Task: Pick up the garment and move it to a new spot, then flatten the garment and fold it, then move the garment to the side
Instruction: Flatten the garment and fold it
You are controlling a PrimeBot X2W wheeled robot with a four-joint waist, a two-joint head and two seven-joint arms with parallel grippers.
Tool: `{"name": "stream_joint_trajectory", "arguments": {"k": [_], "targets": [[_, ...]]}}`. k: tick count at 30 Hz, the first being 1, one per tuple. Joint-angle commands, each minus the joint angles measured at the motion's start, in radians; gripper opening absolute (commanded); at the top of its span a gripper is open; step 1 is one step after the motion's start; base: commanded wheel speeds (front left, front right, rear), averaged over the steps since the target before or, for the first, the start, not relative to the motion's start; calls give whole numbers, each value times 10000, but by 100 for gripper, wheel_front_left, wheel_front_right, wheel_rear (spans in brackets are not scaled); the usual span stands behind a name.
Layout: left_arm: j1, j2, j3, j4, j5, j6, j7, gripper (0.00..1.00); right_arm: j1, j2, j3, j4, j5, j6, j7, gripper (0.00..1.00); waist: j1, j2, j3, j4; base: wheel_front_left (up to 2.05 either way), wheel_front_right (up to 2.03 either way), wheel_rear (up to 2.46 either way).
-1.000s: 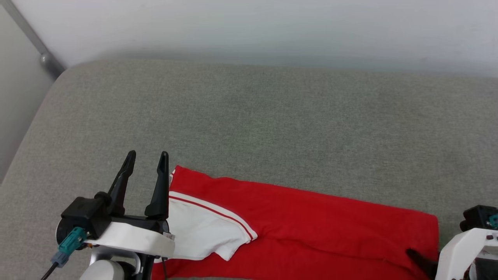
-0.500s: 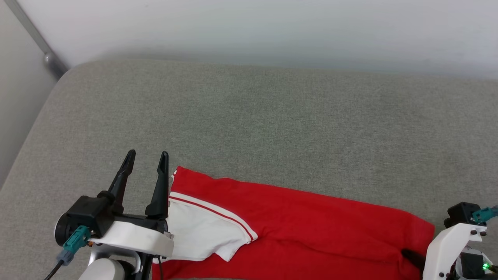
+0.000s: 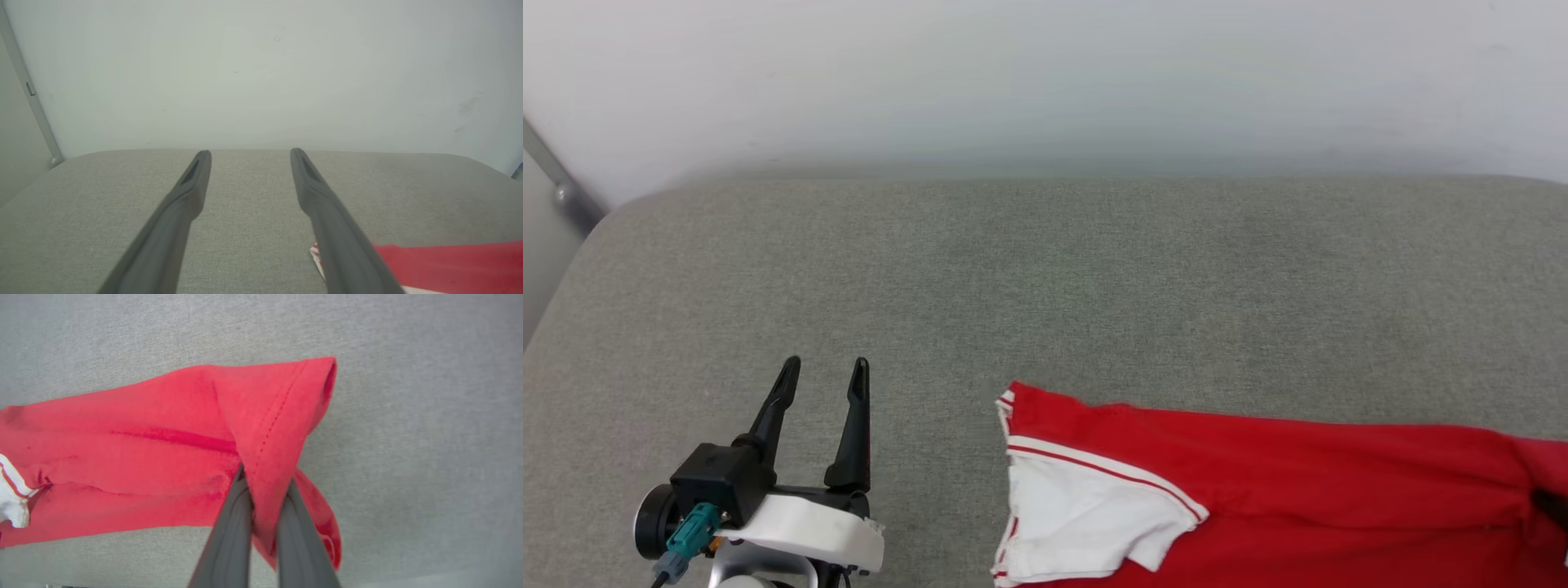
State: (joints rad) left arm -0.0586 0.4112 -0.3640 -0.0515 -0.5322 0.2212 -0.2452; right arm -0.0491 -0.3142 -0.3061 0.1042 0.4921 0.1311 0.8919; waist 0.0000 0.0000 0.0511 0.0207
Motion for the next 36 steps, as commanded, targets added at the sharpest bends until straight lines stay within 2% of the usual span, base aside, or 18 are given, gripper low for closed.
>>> {"name": "stream_joint_trajectory", "arguments": {"k": [1, 4, 8, 13, 16, 20, 25, 29, 30, 31, 32, 36], "targets": [[90, 2, 18, -9, 39, 39, -33, 100, 44, -143, -263, -151, -145, -6, 123, 0, 0, 0, 11, -60, 0, 0, 0], [76, -31, 25, 19, 29, 54, -54, 100, -40, -73, -728, -370, -98, -6, 417, 0, 0, 0, 14, -146, 0, 0, 0], [71, -96, -10, 84, 4, 25, -67, 100, -337, 730, -749, -611, 590, -6, 1078, 0, 0, 0, -24, -201, 0, 0, 0], [-42, -160, -98, 160, -18, -67, -78, 100, -702, 2007, -206, -700, 1921, -6, 1789, 0, 0, 0, -50, -125, 0, 0, 0], [-206, -193, -183, 180, 3, -104, -36, 100, -849, 2449, 330, -606, 2628, -6, 1859, 0, 0, 0, 7, -7, 0, 0, 0], [-416, -249, -309, 243, 18, -204, 23, 100, -1251, 2655, 1321, -34, 3563, -6, 1410, 0, 0, 0, 148, 229, 0, 0, 0], [-604, -303, -413, 364, -16, -291, 47, 100, -1749, 2636, 3335, 1191, 5304, -6, -78, 0, 0, 0, 247, 609, 0, 0, 0], [-686, -346, -448, 456, -44, -327, 25, 100, -2088, 2638, 4794, 2026, 6042, -5, -1191, 0, 0, 0, 279, 859, 0, 0, 0], [-690, -360, -457, 478, -51, -331, 18, 100, -2159, 2639, 5067, 2232, 6138, -6, -1443, 10, 0, 0, 295, 903, 0, 0, 0], [-694, -367, -473, 495, -49, -337, 9, 100, -2220, 2639, 5338, 2434, 6146, -6, -1662, 42, 0, 0, 313, 938, 0, 0, 0], [-706, -381, -482, 512, -49, -340, -2, 100, -2303, 2638, 5541, 2594, 6108, -5, -1866, 100, 0, 0, 327, 960, 0, 0, 0], [-699, -417, -459, 593, -66, -327, -38, 100, -2636, 2640, 6206, 2956, 5926, -5, -2370, 100, 0, 0, 378, 951, 0, 0, 0]]}}
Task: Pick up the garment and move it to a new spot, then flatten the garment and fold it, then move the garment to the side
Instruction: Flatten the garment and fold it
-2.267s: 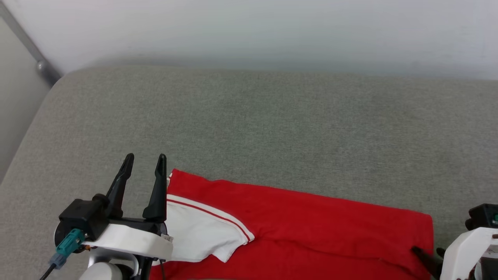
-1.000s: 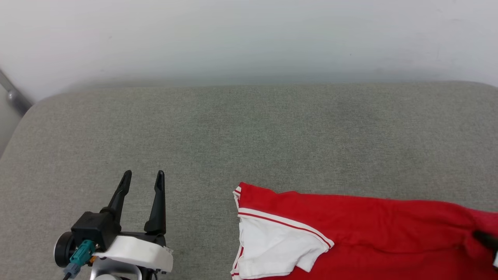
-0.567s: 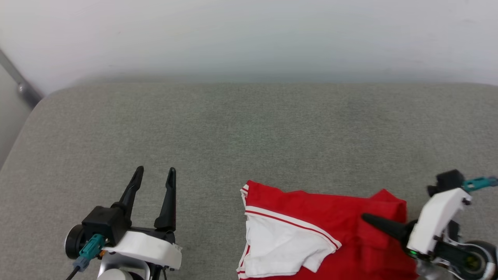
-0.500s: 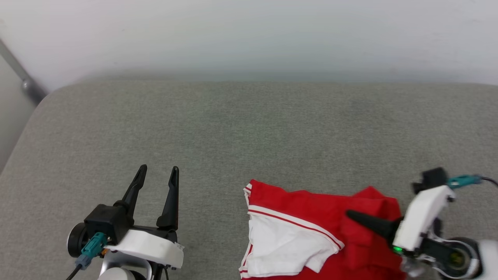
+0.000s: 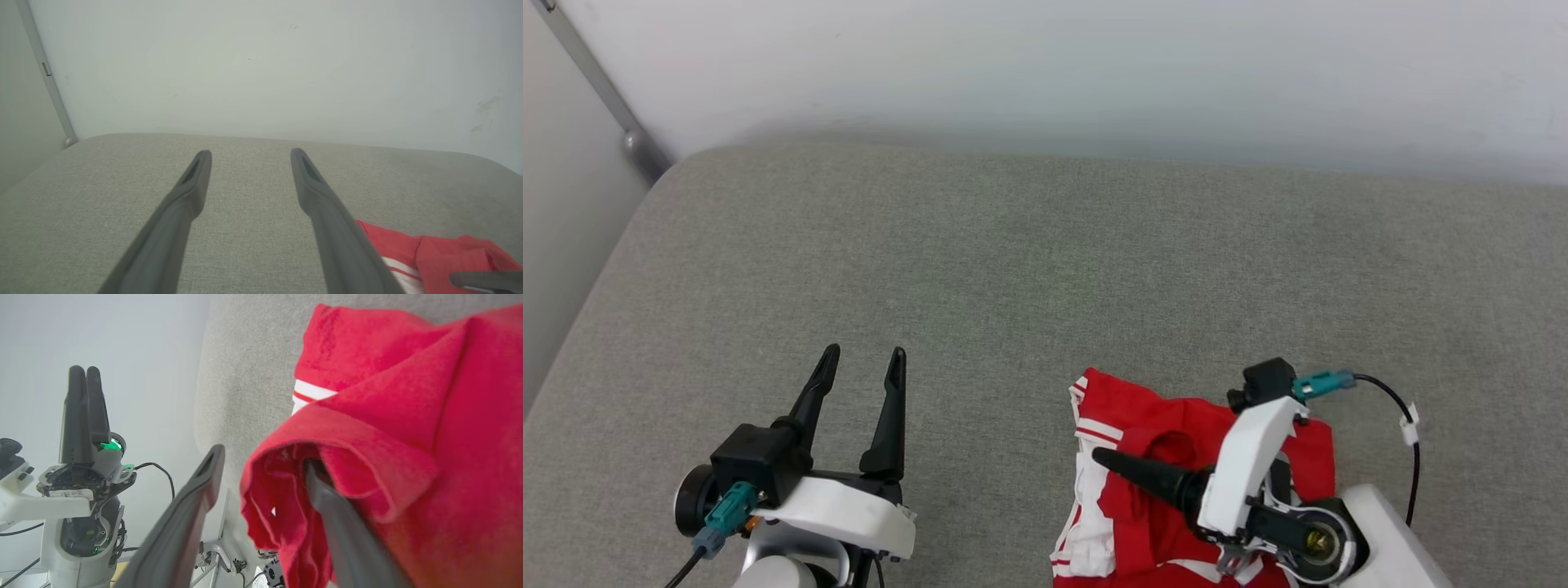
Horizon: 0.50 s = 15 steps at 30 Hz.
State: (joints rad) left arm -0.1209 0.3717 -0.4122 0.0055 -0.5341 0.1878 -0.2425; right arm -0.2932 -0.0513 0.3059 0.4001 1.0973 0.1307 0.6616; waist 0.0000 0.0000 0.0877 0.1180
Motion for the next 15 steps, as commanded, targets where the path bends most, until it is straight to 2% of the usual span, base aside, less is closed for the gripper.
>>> {"name": "stream_joint_trajectory", "arguments": {"k": [1, 3, 4, 8, 9, 15], "targets": [[-59, -25, 40, 45, -46, 18, -59, 100, -268, 9, 222, -87, -201, -1, -104, 100, 0, 0, 14, -54, 0, 0, 0], [-15, -42, 54, 87, -28, 32, -81, 100, -373, -186, 474, -428, -481, -1, -217, 100, 0, 0, -18, -131, 0, 0, 0], [45, -63, 78, 143, -34, 67, -93, 100, -285, -680, 870, -1201, -945, -2, -363, 100, 0, 0, -108, -302, 0, 0, 0], [141, -71, 111, 166, -30, 115, -127, 100, 100, -1720, 930, -2139, -2352, -2, -1119, 100, 0, 0, -224, -535, 0, 0, 0], [222, -54, 155, 161, -30, 155, -139, 100, 317, -2223, 583, -2306, -3559, -2, -1732, 100, 0, 0, -307, -664, 0, 0, 0], [428, 35, 274, 169, 13, 285, -159, 100, 1384, -2639, -1464, -2580, -6428, -2, -3203, 100, 0, 0, -505, -987, 0, 0, 0]]}}
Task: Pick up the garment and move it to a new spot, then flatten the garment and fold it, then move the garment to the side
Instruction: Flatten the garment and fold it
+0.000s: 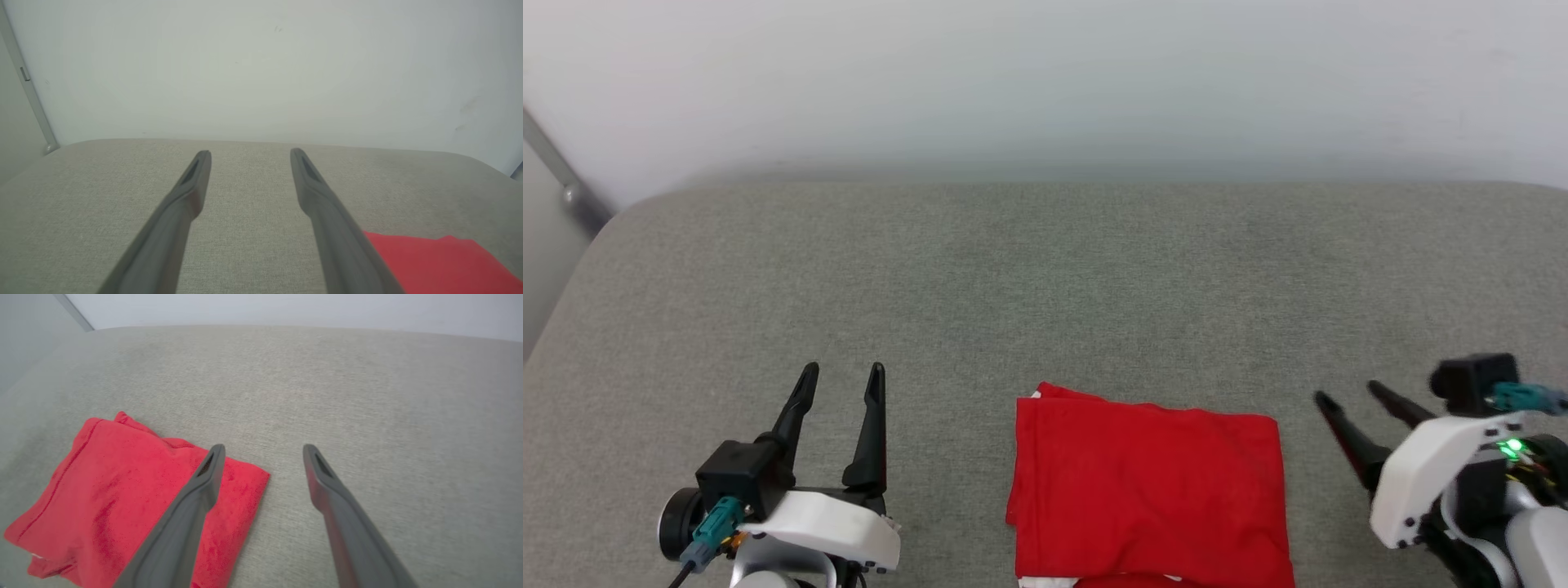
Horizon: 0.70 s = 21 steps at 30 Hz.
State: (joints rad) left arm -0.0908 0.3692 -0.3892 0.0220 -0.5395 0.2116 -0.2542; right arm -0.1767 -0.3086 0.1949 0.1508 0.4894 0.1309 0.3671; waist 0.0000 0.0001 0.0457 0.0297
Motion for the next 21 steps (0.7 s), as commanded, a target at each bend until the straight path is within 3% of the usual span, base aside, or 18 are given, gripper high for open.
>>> {"name": "stream_joint_trajectory", "arguments": {"k": [1, 4, 9, 14, 21], "targets": [[176, 61, 68, 6, 60, 79, -48, 100, 417, -20, -745, -113, -677, -4, -484, 100, 0, -1, -119, -163, 0, 0, 0], [349, 108, 134, 45, 85, 204, -50, 100, 911, 258, -1892, -364, -1648, -4, -1397, 100, 0, -1, -271, -315, 0, 0, 0], [659, 203, 218, 98, 71, 362, -51, 100, 1516, 680, -2691, -897, -2357, -4, -2538, 100, 0, -1, -506, -450, 0, 0, 0], [1118, 296, 273, 103, 15, 498, -60, 100, 2244, 1281, -2711, -1731, -2663, -4, -3166, 100, 0, -1, -768, -540, 0, 0, 0], [1614, 375, 224, 139, -49, 548, -49, 100, 3157, 1897, -2296, -2893, -2894, -4, -3204, 100, 0, -1, -1048, -482, 0, 0, 0]]}}
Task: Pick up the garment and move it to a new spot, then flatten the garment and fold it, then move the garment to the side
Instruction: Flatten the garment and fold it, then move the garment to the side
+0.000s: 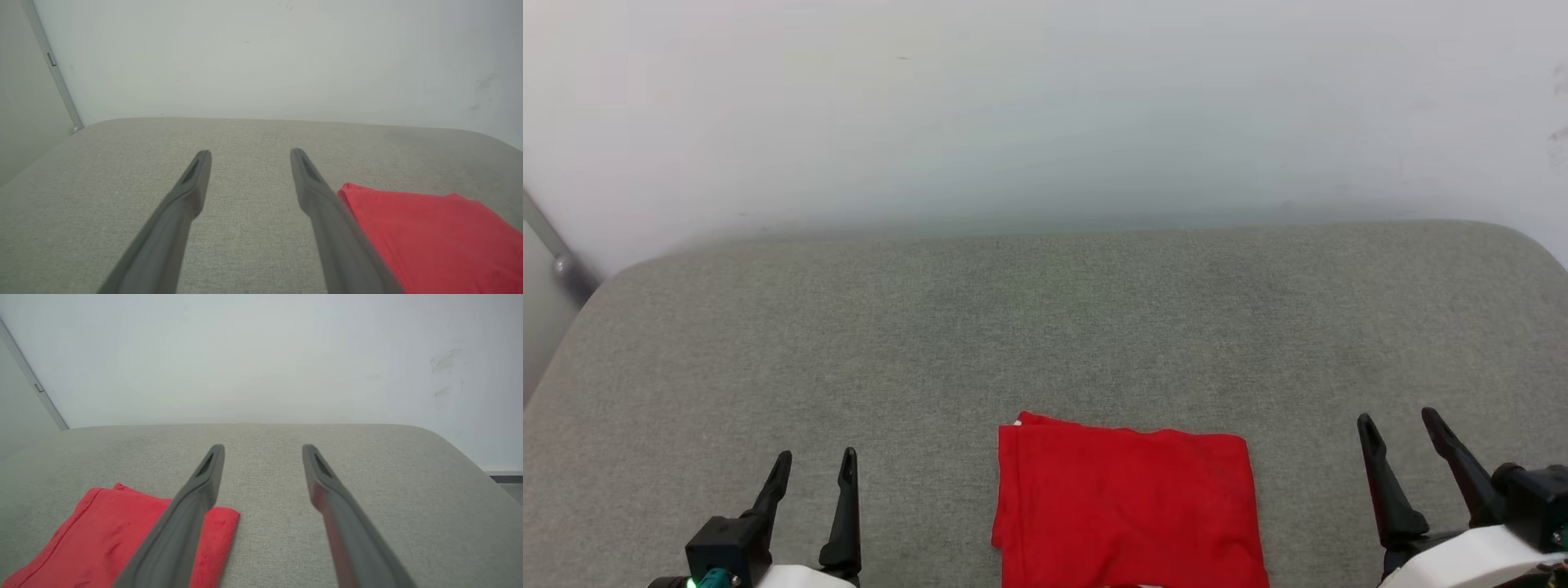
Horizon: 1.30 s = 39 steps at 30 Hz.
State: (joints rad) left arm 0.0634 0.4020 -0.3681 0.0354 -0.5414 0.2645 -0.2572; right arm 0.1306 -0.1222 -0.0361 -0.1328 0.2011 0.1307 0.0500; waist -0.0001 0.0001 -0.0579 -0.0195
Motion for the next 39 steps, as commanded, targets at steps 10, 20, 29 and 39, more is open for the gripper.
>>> {"name": "stream_joint_trajectory", "arguments": {"k": [10, 20, 29, 39], "targets": [[103, 61, 112, -70, -131, 94, -31, 100, 590, 287, 129, -720, -125, -2, 301, 100, 1, -1, -19, 30, 0, 0, 0], [-186, -97, 498, -254, -82, 53, -75, 100, 291, -327, -1928, 630, 1944, -2, 2515, 100, 1, -1, 266, 391, 0, 0, 0], [-494, -370, 740, -530, 250, -99, -83, 100, -620, -801, -3259, 2623, 4416, -1, 6134, 100, 1, -1, 872, 1119, 0, 0, 0], [-1181, -846, 834, -561, 655, -544, -83, 100, -1979, 402, -2864, 3593, 6825, -2, 8981, 100, 1, -1, 2060, 1711, 0, 0, 0]]}}
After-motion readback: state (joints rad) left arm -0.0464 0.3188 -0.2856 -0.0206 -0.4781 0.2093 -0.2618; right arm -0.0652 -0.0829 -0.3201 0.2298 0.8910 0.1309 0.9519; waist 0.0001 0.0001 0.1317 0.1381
